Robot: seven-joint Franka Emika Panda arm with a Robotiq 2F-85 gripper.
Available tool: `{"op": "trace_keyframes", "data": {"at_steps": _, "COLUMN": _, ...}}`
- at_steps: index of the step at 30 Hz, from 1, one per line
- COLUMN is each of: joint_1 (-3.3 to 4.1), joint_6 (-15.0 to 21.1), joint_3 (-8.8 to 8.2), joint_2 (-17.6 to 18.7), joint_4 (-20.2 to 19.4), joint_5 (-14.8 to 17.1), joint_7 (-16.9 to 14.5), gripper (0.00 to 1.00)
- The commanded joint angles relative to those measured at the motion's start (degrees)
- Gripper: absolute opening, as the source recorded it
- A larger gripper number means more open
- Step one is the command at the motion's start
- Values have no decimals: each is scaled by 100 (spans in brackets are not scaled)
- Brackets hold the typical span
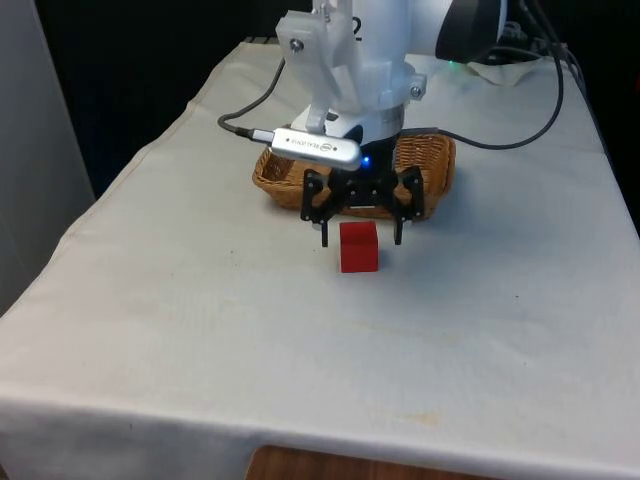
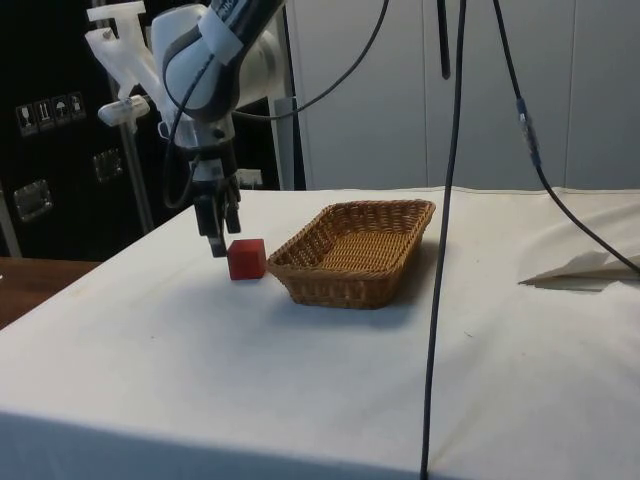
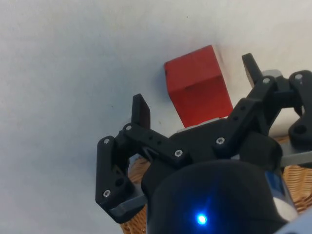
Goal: Pick up the cube and place it into the basket.
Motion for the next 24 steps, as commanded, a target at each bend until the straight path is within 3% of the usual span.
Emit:
{"op": "trace_keyframes", "data": {"at_steps": 1, "joint_1": 17, "joint_6": 40, "joint_3": 0, "joint_2": -40, "joint_4": -63, "joint_5": 6, "joint_7": 17, "gripper": 100}}
{"op": "trace_keyframes", "data": {"at_steps": 24, "joint_1": 46, "joint_6": 132, "joint_3": 17, "joint_2": -223, "joint_4": -418, "joint_5": 6, "joint_7": 34, "gripper": 100}}
